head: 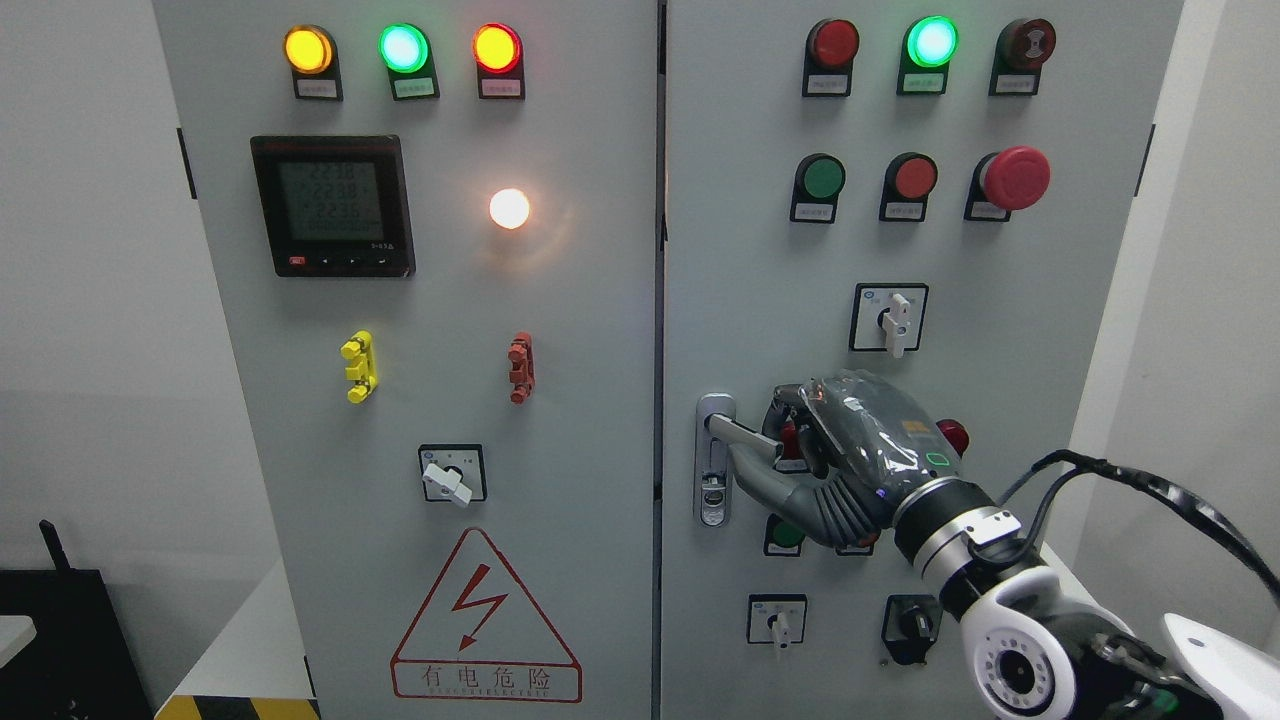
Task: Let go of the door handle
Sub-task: 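Keep the right hand gripping the turned silver handle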
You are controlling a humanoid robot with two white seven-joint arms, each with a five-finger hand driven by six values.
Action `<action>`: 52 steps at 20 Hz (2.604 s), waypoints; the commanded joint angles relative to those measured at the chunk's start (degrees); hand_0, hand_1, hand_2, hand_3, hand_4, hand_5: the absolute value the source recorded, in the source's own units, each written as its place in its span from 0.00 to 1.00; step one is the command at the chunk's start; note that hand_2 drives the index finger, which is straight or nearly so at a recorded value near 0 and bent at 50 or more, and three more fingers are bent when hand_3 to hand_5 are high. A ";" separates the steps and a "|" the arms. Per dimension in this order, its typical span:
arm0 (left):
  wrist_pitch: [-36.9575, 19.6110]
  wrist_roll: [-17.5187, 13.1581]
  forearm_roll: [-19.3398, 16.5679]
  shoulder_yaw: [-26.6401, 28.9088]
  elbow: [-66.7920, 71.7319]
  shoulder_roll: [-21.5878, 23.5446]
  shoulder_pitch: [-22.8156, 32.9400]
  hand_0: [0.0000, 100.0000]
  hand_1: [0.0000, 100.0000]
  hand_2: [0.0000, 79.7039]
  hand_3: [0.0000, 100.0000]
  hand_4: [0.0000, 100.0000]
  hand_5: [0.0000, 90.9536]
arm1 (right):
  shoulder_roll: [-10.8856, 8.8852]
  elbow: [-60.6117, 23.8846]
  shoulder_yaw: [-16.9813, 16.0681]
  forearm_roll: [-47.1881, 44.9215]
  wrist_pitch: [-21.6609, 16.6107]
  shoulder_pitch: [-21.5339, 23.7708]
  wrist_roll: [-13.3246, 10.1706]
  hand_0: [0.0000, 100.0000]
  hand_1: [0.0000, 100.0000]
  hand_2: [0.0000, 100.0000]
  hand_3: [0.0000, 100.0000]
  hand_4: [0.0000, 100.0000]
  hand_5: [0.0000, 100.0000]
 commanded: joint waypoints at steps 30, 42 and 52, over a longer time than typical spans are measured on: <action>0.02 0.04 0.05 -0.05 -1.76 0.00 0.00 0.12 0.39 0.00 0.00 0.00 0.00 | 0.00 -0.13 -0.13 -0.61 -0.09 0.08 -0.29 0.47 0.36 0.71 1.00 1.00 0.99; 0.02 0.04 -0.03 0.04 -1.76 0.00 0.00 0.12 0.39 0.00 0.00 0.00 0.00 | -0.09 -0.13 -0.13 -0.61 -0.09 0.16 -0.46 0.48 0.36 0.73 1.00 1.00 0.99; 0.02 0.04 0.05 -0.05 -1.76 0.00 0.00 0.12 0.39 0.00 0.00 0.00 0.00 | -0.09 -0.22 -0.04 -0.61 -0.26 0.25 -0.47 0.48 0.36 0.74 1.00 1.00 0.99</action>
